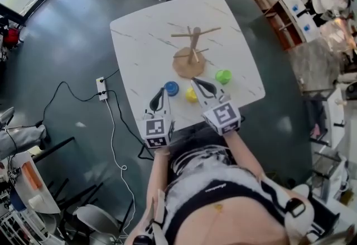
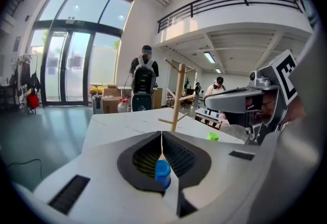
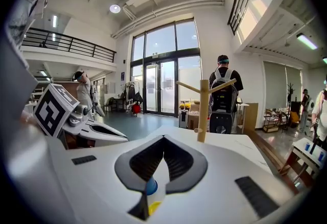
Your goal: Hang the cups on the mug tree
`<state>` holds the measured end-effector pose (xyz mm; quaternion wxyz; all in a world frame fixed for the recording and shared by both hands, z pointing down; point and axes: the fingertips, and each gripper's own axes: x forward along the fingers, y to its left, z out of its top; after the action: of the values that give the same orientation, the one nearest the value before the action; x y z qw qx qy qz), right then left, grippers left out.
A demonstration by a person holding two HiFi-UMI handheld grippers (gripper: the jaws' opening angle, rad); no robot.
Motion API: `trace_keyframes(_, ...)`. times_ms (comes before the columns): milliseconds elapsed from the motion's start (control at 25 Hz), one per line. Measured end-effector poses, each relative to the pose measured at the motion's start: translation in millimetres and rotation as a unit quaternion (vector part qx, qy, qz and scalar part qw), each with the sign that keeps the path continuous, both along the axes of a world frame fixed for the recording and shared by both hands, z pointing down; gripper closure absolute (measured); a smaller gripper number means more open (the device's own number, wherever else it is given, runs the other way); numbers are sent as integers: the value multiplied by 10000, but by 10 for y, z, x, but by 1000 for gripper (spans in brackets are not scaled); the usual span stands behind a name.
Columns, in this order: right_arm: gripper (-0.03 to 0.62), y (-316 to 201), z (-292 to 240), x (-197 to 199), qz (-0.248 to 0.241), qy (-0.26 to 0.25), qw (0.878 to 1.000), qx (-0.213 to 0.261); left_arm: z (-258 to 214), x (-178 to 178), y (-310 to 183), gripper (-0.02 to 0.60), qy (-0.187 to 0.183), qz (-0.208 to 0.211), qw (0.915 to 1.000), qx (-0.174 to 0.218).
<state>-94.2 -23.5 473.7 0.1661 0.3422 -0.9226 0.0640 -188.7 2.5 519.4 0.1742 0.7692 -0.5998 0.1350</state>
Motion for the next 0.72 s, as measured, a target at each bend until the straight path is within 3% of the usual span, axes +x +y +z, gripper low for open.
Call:
trace_keyframes(360, 589, -81, 28, -57, -19, 101, 9999, -19, 92, 45, -64, 571, 42, 115, 9999, -70)
trace_keyframes(720, 589, -190, 176, 66, -69, 31, 9998, -175, 350, 64, -146, 557, -93, 34, 9991, -415)
